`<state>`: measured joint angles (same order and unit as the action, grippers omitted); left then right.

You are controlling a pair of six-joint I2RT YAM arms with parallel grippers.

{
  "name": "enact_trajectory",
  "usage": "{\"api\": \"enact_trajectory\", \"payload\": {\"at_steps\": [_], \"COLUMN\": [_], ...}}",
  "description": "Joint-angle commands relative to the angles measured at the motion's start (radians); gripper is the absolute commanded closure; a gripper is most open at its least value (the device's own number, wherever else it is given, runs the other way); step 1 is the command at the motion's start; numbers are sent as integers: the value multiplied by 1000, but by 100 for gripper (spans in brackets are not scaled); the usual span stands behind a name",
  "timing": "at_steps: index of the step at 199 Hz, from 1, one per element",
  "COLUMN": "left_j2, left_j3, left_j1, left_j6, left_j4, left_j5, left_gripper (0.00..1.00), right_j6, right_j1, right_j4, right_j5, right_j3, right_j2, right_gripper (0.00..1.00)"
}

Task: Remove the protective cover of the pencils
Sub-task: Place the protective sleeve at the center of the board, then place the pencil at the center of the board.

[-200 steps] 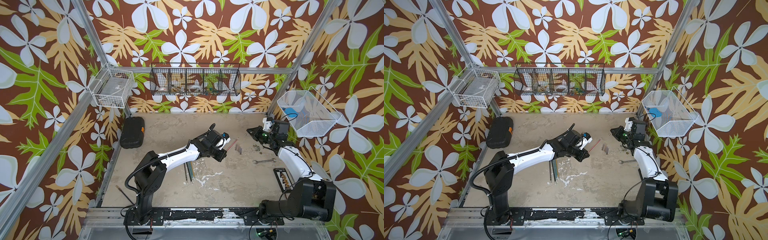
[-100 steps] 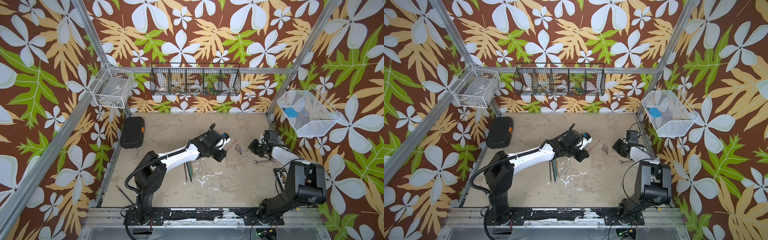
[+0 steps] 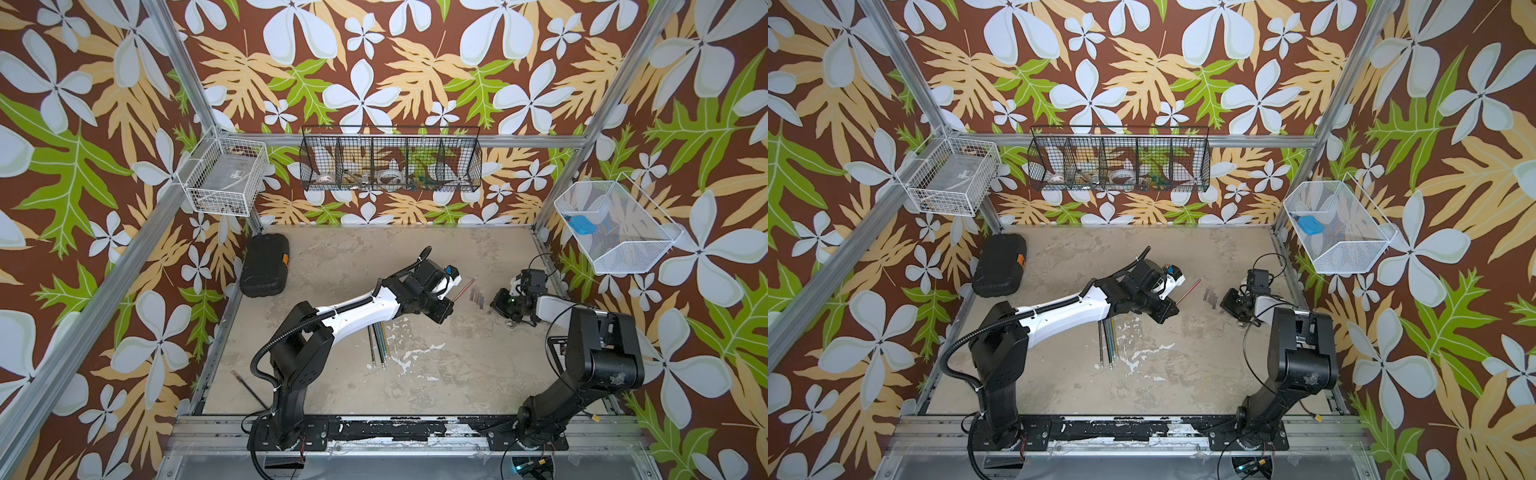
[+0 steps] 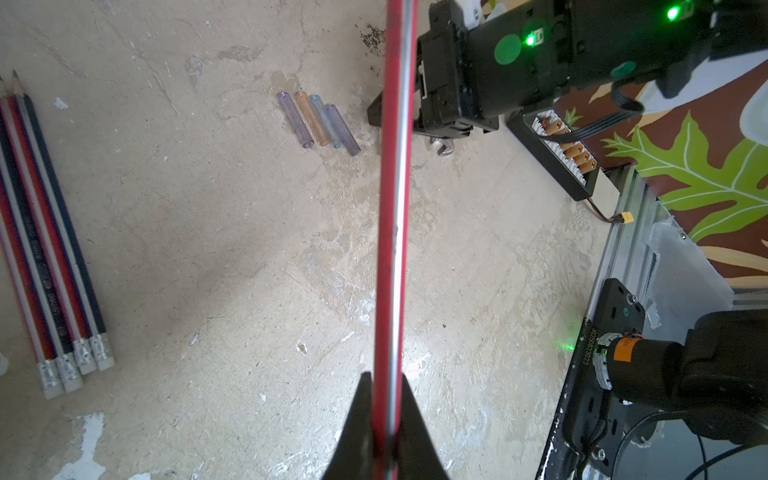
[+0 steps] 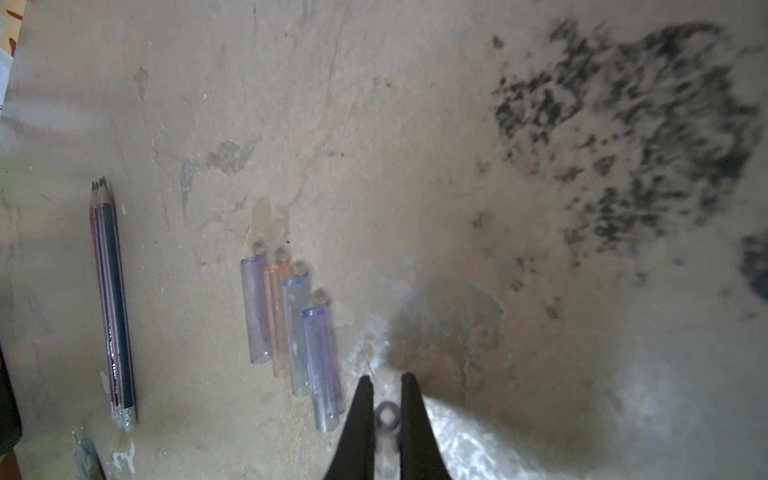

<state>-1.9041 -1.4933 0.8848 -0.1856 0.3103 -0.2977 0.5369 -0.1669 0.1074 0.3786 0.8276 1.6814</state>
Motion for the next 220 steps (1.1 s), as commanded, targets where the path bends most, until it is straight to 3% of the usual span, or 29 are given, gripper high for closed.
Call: {"api": "enact_trajectory", "payload": {"at_steps": [1, 50, 78, 147, 190, 220], "left_j2": [-1, 4, 8, -12, -55, -91], "left_j3": [-7, -8, -8, -13, -16, -31], "left_j1": [1, 1, 2, -7, -106, -192], "left_j6": [5, 5, 6, 10, -17, -11], "left_j4": [6, 7, 10, 15, -2, 11], "left_j5": [-11, -18, -14, 4, -41, 9], "left_gripper": [100, 100, 100, 100, 100, 100], "right_j6": [-17, -13, -10, 0, -2, -21], "right_j1": [9, 21, 20, 21, 21, 20], "right_j4": [-33, -37, -37, -41, -36, -57], "right_j5": [26, 31, 26, 52, 65, 87], "right_j3": [-1, 15, 13, 16, -29, -142], "right_j2": [17, 35, 29, 1, -128, -312], "right_gripper": [92, 84, 75, 75, 74, 74]}}
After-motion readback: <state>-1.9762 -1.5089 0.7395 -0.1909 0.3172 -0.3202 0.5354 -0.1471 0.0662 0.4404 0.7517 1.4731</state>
